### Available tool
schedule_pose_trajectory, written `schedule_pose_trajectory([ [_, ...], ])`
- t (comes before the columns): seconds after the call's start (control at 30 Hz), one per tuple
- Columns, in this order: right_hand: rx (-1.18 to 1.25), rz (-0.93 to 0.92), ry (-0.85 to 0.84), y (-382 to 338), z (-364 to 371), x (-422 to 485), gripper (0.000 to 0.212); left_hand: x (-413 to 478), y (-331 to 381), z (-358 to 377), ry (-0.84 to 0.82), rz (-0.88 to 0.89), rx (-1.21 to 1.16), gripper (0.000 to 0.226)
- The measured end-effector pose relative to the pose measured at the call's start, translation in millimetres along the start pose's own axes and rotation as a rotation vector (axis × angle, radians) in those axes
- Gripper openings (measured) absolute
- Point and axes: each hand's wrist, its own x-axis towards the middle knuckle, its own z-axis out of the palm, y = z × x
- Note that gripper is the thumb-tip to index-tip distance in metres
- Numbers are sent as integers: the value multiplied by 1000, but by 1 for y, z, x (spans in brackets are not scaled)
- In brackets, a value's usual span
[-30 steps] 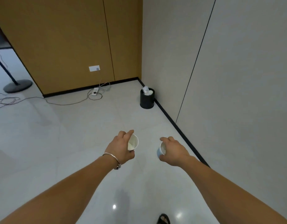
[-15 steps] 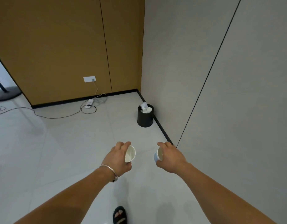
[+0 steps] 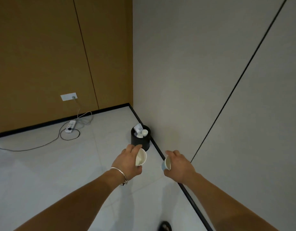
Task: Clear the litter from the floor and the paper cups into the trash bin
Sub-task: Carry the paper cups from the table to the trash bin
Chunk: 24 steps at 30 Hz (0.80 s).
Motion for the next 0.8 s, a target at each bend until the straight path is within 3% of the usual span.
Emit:
schedule_pose_trajectory([
  [0.43,-33,-91,-61,66,-93,276,80,267,-18,3,2,-126,-48,80],
  [0.67,-30,-118,-119,64,-84,419,80,389,-88,29,-7,-200,-123,93],
  [0.8,-16,-87,-137,61,-58,513,80,466,-144,60,-62,-248,-198,88],
])
